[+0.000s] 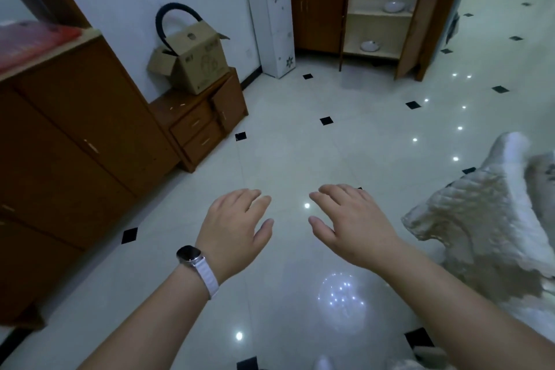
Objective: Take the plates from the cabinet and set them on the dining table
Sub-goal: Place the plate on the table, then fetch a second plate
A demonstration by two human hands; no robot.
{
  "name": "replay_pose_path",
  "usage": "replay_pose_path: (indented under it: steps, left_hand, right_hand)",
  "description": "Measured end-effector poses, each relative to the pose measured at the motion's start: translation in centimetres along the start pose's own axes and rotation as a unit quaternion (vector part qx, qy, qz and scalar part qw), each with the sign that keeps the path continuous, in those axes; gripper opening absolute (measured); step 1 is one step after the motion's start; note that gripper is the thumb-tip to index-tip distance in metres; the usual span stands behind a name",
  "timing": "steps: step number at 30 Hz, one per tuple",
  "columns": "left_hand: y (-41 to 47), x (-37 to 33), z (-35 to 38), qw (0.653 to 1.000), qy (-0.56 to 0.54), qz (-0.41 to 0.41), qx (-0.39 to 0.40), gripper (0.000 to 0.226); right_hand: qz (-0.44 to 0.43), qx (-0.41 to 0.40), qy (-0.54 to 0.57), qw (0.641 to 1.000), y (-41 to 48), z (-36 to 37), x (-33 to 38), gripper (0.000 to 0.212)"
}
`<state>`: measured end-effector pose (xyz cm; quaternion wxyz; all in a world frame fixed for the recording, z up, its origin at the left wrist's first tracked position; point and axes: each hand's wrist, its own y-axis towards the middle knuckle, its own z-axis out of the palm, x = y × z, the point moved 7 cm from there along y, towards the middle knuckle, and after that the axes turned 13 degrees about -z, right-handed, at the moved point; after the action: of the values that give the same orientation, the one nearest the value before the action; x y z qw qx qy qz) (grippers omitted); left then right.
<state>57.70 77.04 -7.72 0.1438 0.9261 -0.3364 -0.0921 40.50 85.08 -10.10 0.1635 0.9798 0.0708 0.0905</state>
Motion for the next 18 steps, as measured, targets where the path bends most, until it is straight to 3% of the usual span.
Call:
replay_pose_path:
  steps: [9,18]
  left_hand:
    - [9.1,4.6,4.1,0.998,-0.035,0.041,-0.025,0.039]
    - [24.4,14.5,8.5,0.996,-0.070,0.052,-0.026,0.042]
  right_hand:
    - [0.031,0.029,-0.021,0.999,7.8,2.8,-4.7,0.047]
    - [0.061,0.039,-0.072,0.995,24.0,5.0,-9.5,0.049]
